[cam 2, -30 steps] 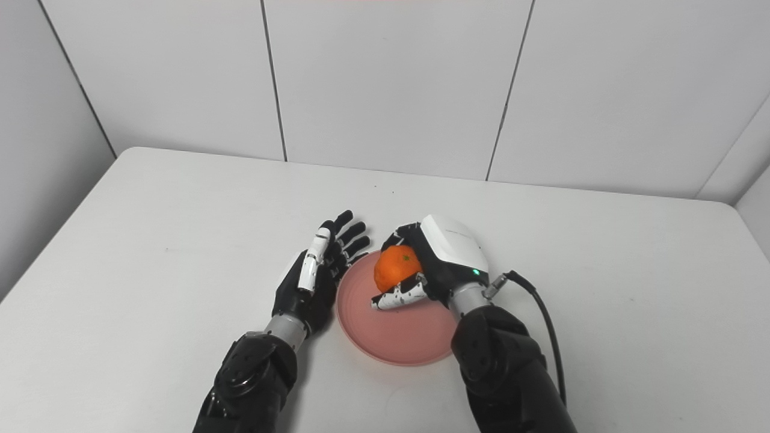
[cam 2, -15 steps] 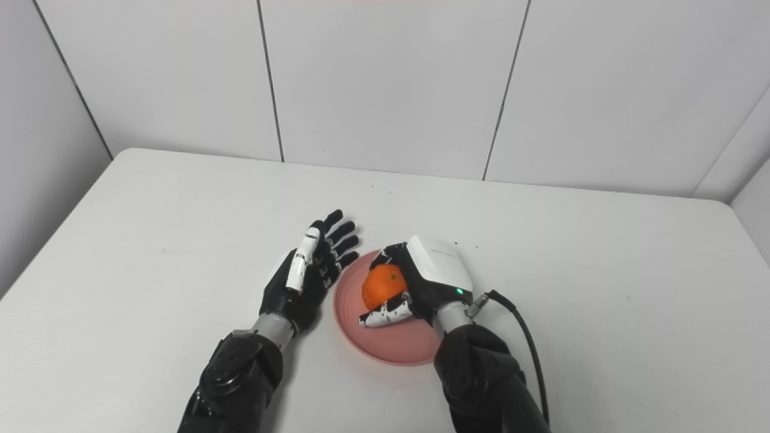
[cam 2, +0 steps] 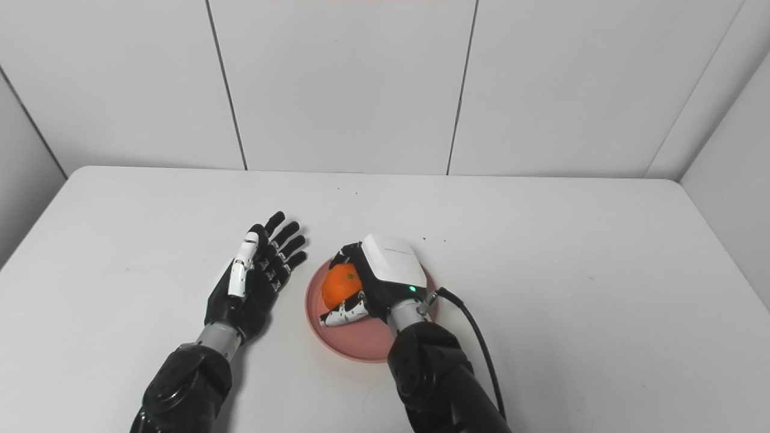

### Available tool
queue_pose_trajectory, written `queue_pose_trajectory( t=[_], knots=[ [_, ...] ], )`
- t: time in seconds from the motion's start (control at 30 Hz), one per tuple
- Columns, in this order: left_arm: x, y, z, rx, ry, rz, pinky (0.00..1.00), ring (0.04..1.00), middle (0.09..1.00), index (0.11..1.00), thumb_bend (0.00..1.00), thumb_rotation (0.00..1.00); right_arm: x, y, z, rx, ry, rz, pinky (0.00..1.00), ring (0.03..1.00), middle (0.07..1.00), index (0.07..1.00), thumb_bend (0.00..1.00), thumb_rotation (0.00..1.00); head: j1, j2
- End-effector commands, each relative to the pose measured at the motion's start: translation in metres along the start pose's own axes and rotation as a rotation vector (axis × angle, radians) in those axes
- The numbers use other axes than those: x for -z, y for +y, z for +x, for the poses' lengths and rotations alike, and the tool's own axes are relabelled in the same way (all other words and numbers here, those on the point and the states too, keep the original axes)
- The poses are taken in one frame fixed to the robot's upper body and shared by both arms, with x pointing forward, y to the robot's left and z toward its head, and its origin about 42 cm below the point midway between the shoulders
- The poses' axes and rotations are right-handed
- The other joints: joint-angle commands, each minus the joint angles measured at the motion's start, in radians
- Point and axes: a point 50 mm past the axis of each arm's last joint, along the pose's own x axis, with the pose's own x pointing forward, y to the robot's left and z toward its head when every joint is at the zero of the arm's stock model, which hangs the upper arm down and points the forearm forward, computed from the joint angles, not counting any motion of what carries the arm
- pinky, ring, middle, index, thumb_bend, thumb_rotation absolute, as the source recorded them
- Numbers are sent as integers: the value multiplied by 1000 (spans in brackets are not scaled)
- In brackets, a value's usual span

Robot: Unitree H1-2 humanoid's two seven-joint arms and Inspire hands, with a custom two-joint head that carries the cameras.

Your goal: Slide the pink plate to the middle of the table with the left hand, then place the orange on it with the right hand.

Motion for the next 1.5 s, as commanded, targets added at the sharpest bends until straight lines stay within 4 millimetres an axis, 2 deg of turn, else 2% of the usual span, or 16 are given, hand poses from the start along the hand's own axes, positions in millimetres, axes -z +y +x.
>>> queue_pose_trajectory(
  t=[0.0, 0.43, 0.5, 0.53, 0.57, 0.63, 0.67, 0.7, 0.77, 0.83, 0.9, 1.03, 1.4, 1.47],
  knots=[
    [4, 2, 1, -12, 34, -4, 939, 935, 942, 946, 365, 1000, -13, -11, 7, 44, -59, -10, 251, 337, 408, 527, 522, 0, -1, -2],
    [6, 0, 5, -6, 32, -2, 943, 935, 942, 945, 364, 1000, -12, -16, 6, 40, -45, -20, 266, 353, 421, 530, 523, 1, 14, -15],
    [6, -1, 6, -6, 32, 0, 941, 936, 943, 947, 362, 1000, -12, -20, 4, 39, -47, -7, 306, 407, 441, 536, 523, 8, 18, -17],
    [6, -1, 6, -7, 33, 0, 937, 933, 941, 945, 362, 1000, -12, -22, 3, 35, -49, -1, 348, 458, 519, 587, 671, 111, 18, -18],
    [6, -2, 6, -7, 33, 0, 934, 932, 939, 943, 361, 1000, -13, -24, 1, 29, -49, 5, 378, 498, 576, 652, 775, 197, 19, -19],
    [6, -2, 6, -6, 30, 4, 933, 933, 940, 944, 357, 1000, -14, -28, -1, 21, -53, 26, 389, 518, 614, 736, 848, 266, 20, -20],
    [7, -2, 6, -6, 30, 6, 935, 933, 941, 944, 358, 1000, -14, -29, -3, 20, -55, 36, 345, 463, 587, 787, 875, 283, 21, -20],
    [7, -2, 6, -5, 32, 4, 936, 934, 942, 944, 358, 1000, -14, -31, -4, 20, -56, 43, 347, 467, 600, 804, 886, 290, 22, -21],
    [7, -3, 6, 1, 36, -1, 939, 940, 947, 948, 359, 1000, -14, -35, -6, 23, -58, 55, 435, 587, 721, 847, 924, 329, 25, -23],
    [8, -3, 7, 3, 36, 7, 934, 941, 949, 950, 356, 1000, -13, -37, -7, 18, -60, 56, 625, 768, 863, 916, 981, 417, 27, -28],
    [9, -3, 7, 1, 32, 17, 924, 936, 946, 947, 351, 1000, -12, -39, -9, 9, -64, 49, 738, 859, 919, 957, 998, 469, 30, -35],
    [10, -4, 6, 1, 22, 30, 909, 929, 943, 946, 344, 1000, -9, -41, -11, 4, -79, 55, 868, 938, 968, 997, 1000, 528, 38, -49],
    [6, -8, 2, 8, -30, 76, 946, 958, 970, 968, 370, 1000, 2, -51, -18, 60, -92, 140, 842, 940, 986, 1000, 1000, 626, 46, -71],
    [4, -9, 0, 2, -50, 90, 971, 972, 983, 985, 379, 1000, 4, -53, -20, 96, -101, 149, 829, 933, 990, 1000, 1000, 685, 51, -81]
  ],
)
